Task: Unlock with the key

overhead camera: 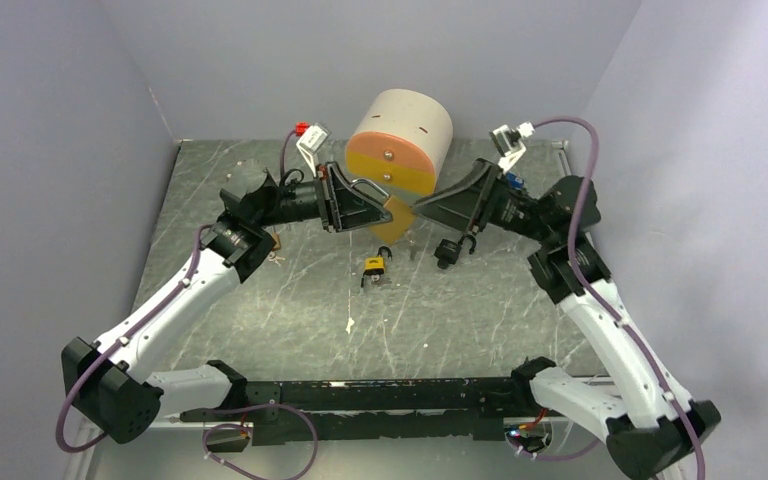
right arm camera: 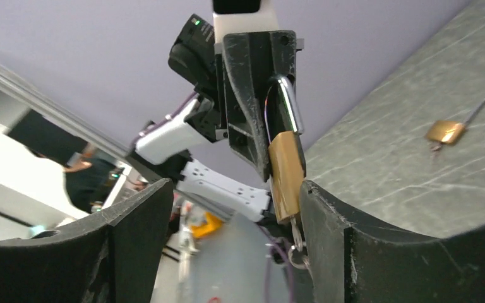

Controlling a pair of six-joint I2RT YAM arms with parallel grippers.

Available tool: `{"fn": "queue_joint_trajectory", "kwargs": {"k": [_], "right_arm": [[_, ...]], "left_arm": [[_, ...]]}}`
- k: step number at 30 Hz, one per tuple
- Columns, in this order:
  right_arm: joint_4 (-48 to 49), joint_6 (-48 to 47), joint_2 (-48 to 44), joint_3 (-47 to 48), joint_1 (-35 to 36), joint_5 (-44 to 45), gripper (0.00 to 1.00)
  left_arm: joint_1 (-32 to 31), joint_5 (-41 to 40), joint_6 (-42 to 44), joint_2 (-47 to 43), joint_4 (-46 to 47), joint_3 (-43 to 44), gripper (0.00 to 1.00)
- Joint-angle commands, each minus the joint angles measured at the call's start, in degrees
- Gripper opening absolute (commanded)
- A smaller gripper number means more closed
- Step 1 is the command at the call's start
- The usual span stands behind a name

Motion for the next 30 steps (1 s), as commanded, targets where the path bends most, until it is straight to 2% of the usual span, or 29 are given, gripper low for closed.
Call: {"fn": "queue_joint_trajectory", "kwargs": {"k": [1,5,8,13,16,21,27,30], "right_arm": [[-8.68,-18.05,-2.98,-0.9,-0.26,3.01,0.77],[-3.56,-17.73,-2.71,-2.61,-0.01,1.0,0.82],[2.38,-14.05,-1.68,-4.38,0.0,-1.49,0.84],[11.07,-7.1,1.17,-4.97,1.0,-4.82,0.81],[13.84,-5.82,1.39,-4.55,1.72,-4.23,0.77],[20.67,-1.46,2.83,-5.04,1.94,-6.26,0.53],[23.26,0.18,4.16,-4.64,2.38,-8.05,0.22],[22.98,-0.17,4.45,-3.56,2.47,-9.26,0.04]], "left_arm": [[-0.12,-1.19,-2.46,-3.47,2.64,2.27,0.02],[-0.18,0.1,-6.01,-3.59,7.65,1.32,0.03],[-0.11,1.17,-8.01,-3.03,10.03,1.54,0.02],[-0.17,6.06,-13.75,-0.41,19.04,2.22,0.02],[-0.13,6.57,-13.6,0.21,18.78,2.74,0.03],[-0.14,5.55,-12.5,0.14,17.74,2.65,0.02],[0.09,3.0,-11.18,-0.37,18.31,2.44,0.03],[0.43,2.35,-6.66,-0.98,10.62,4.88,0.03]]}}
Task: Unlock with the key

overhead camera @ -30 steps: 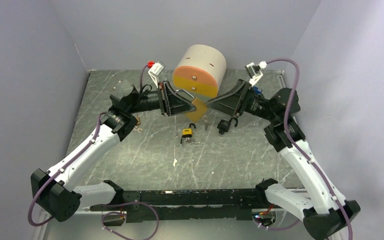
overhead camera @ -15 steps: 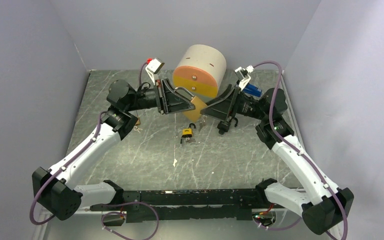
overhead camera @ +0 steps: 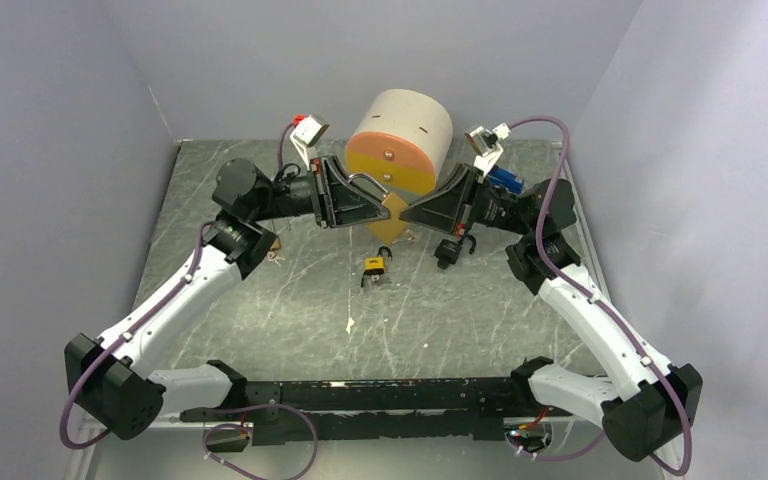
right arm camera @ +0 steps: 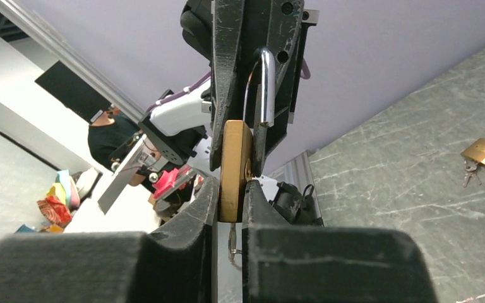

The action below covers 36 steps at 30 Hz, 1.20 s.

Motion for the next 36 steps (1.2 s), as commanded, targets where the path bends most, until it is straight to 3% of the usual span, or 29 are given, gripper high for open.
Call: {"fn": "queue_joint_trajectory", "kwargs": {"k": [1,4,5,7,9,12,14,19,24,27,29,31,33,36], "right_arm": [[3.59,-0.2,0.33,1.9,0.39,-2.38,0.0],[-0.58,-3.73,-0.85,2.43,0.39,-0.66,0.0],[-2.42,-5.14,-1.21,2.61,0.39,-0.13,0.0],[-4.53,-7.06,-1.63,2.94,0.4,0.07,0.0],[-5.29,-7.83,-1.96,2.7,0.39,-0.08,0.0],[-7.24,-9.21,-2.11,2.98,0.39,-1.03,0.0],[-8.86,-10.2,-2.04,3.38,0.39,-1.57,0.0],[-11.48,-11.69,-1.37,4.32,0.39,-4.03,0.0],[-16.15,-15.55,-0.93,5.79,0.4,-5.06,0.0],[-18.85,-17.37,-0.22,6.44,0.39,-4.63,0.0],[-20.02,-17.88,0.58,6.39,0.4,-4.38,0.0],[-21.08,-18.33,1.63,6.08,0.39,-3.55,0.0],[-22.69,-18.99,2.85,5.58,0.48,-2.51,0.0],[-24.25,-19.42,5.07,4.2,1.01,-0.34,0.0]], "left_arm": [[0.12,-3.44,5.38,-2.65,-2.89,5.67,0.09],[0.15,-7.61,10.01,-4.58,-11.92,6.41,0.58],[0.17,-10.51,11.3,-5.69,-14.36,5.93,0.69],[0.18,-16.47,14.35,-7.93,-20.58,5.11,0.81],[0.26,-23.86,17.56,-9.72,-28.68,5.44,0.87],[0.28,-34.94,21.46,-10.73,-44.39,7.37,0.89],[0.29,-38.11,23.6,-10.66,-49.67,7.98,0.89],[0.33,-35.35,29.05,-8.67,-55.7,9.1,0.82],[0.32,-35.79,34.21,-1.93,-69.99,16.61,0.64],[0.41,-34.63,36.32,1.84,-76.45,20.56,0.34],[0.35,-34.43,36.34,3.53,-78.6,21.23,0.22],[0.49,-36.83,35.06,4.6,-80.38,21.69,0.28],[0.89,-40.49,32.77,4.75,-81.31,21.64,0.55],[1.37,-49.71,28.77,3.31,-81.96,21.03,0.71]]}}
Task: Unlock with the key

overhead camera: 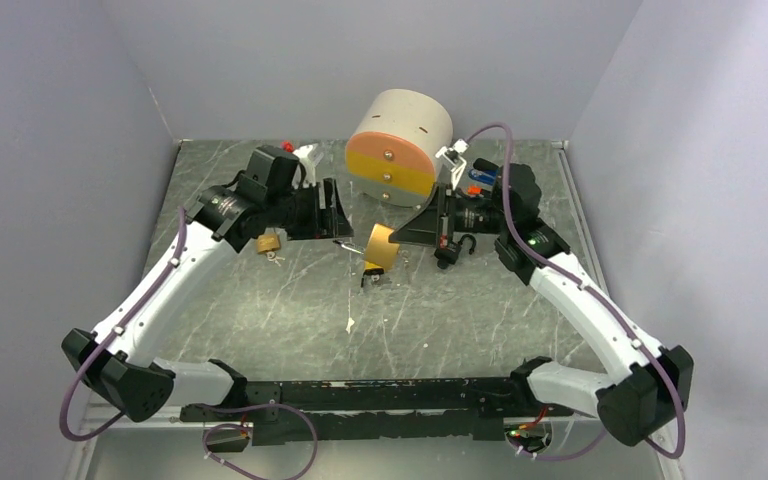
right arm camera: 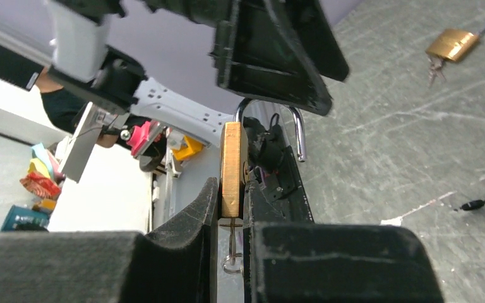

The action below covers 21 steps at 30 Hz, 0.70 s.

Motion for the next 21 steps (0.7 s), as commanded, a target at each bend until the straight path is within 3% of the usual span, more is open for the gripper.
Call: {"fn": "queue_joint_trajectory", "kwargs": {"k": [1,4,7,12,21], "right_arm": [[0.19,-1.34,2.81,1.06,1.0,4.49,0.0],[-0.58,0.76,7.88,-0.19,4.12,7.74,0.0],[-2.46,3.92,14.06,1.51,9.16,11.37,0.0],[-4.29,9.52,26.43,6.88,14.55,11.31,0.0],[2.79,20.71,43.65,14.99,19.22,6.07,0.0]], "left_arm": [[1.01,-15.6,-6.13,-2.49,-4.48,1.54,0.73],[2.22,-32.69,-13.74,-3.92,-11.74,1.91,0.76],[3.0,-38.81,-16.61,-6.36,-16.48,2.75,0.77],[3.1,-37.8,-15.35,-11.25,-15.02,3.03,0.77],[3.1,-34.77,-17.44,-13.88,-18.26,2.24,0.77]]}}
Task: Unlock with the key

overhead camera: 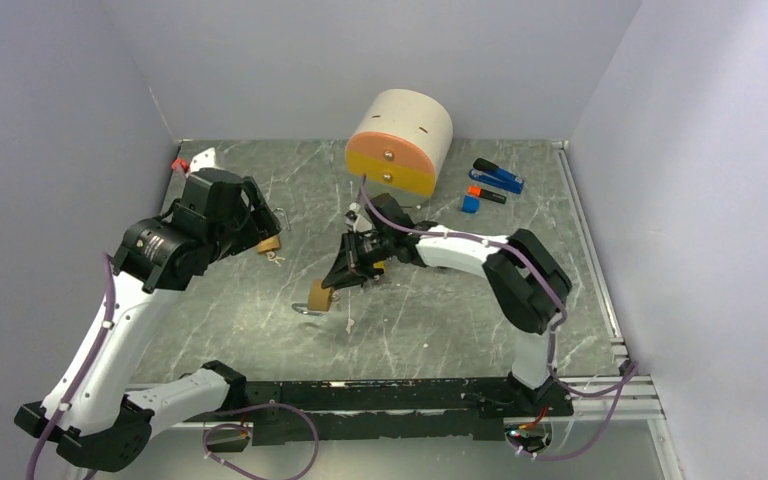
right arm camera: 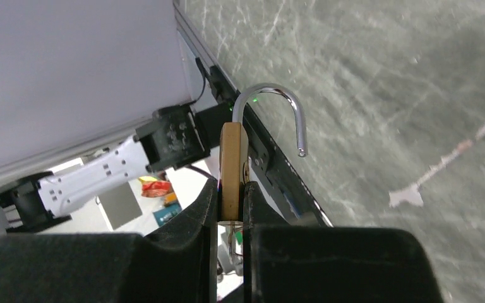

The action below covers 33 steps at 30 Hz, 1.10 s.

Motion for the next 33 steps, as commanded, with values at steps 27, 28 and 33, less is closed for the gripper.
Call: {"fn": "queue_joint_trajectory", "kwargs": {"k": [27,28,33], "right_arm": [[-6.56,-13.01,16.67,20.19,-0.2,9.7,0.04],[-7.21,-14.0,16.38,20.07,-0.22,9.94,0.08],[-8.09,-16.8,14.53,18.3,-0.91,12.37,0.38]], "left_arm": [[-0.05,4.97,-1.18,2.1,2.71,-1.66,0.8],[-0.04,5.12,-1.2,2.27,3.09,-1.86,0.8],[-0.05,5.22,-1.61,3.27,3.51,-1.57,0.81]]}}
